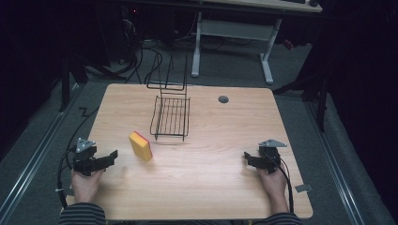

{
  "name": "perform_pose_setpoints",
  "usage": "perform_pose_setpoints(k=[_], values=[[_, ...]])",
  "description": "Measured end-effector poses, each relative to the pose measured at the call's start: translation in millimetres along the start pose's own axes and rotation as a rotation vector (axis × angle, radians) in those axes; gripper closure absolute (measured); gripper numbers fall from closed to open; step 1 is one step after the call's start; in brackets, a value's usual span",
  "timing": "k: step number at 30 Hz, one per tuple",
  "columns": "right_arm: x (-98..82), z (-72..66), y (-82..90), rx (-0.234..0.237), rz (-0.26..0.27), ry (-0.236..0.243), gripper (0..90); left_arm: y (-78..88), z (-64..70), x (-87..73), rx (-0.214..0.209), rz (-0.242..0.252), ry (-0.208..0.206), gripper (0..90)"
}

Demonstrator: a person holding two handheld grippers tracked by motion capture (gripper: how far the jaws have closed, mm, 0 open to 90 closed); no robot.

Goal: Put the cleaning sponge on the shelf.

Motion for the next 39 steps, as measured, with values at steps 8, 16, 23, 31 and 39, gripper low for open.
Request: perform_pose_setpoints(k=[8,16,23,31,39], values=[[0.0,0.0,0.0,0.000,0.000,0.000,26.8,11.1,11.0,-3.0,-0.036,0.004,-0.013,10.7],[0.0,0.0,0.0,0.000,0.000,0.000,26.8,18.0,26.5,-7.5,-0.067,0.001,-0.030,8.5],[0.0,0.0,0.0,0.000,0.000,0.000,26.8,16.8,45.3,-8.8,-0.091,-0.024,-0.089,6.9],[0.0,0.0,0.0,0.000,0.000,0.000,26.8,11.2,67.3,-6.1,-0.127,-0.037,-0.130,4.3],[0.1,0.0,-0.1,-0.001,0.001,-0.001,26.8,3.3,82.8,-1.6,-0.154,-0.052,-0.155,2.9]])
Point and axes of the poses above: each handheld gripper's, and its own axes: y roughly backward along the jaws, x roughly out of its top, z roughly to its right, the point moved 9 cm from there along -y, roughly forward along the jaws, and after that the axes turned 3 degrees about -x, right-handed, at the moved point
